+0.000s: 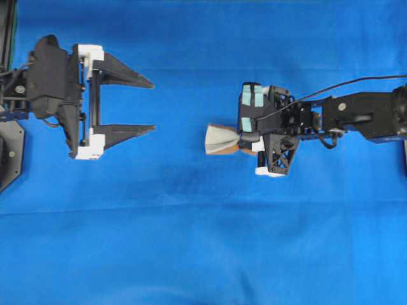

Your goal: Hand over the sponge with the left arm and wipe it with the right arm.

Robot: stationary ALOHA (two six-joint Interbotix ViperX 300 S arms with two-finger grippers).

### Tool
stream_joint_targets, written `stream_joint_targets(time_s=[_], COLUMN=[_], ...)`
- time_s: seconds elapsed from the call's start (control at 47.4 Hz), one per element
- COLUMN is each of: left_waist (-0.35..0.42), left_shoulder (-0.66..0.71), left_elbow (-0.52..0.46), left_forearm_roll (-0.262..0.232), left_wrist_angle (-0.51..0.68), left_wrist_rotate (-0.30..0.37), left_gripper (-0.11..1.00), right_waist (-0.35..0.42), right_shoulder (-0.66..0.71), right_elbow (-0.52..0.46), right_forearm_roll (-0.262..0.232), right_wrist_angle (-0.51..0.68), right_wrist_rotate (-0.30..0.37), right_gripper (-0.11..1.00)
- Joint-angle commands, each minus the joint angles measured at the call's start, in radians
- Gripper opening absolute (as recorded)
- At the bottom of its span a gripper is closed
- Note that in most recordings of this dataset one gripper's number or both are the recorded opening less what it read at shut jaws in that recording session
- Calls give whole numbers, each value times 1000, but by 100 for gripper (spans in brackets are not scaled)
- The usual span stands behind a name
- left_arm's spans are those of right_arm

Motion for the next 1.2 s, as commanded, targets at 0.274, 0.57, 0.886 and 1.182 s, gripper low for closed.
stream_joint_targets(time_s=[0.274,0.57,0.886,1.182], left_waist=[-12,-15,-15,-15], left_shoulder=[-51,-51,-51,-51], left_elbow=[11,12,12,12], left_forearm_roll=[-3,-3,-3,-3], left_wrist_angle=[-9,-5,-2,-2], left_wrist_rotate=[-21,-23,-23,-21], left_gripper=[90,90,90,90], right_waist=[-58,-278,-290,-31], right_shoulder=[-3,-2,12,12], right_elbow=[-5,28,21,40], right_forearm_roll=[-6,-61,-78,23], right_wrist_angle=[-26,-98,-121,-120], right_wrist_rotate=[-3,-17,-2,20], right_gripper=[16,16,16,16])
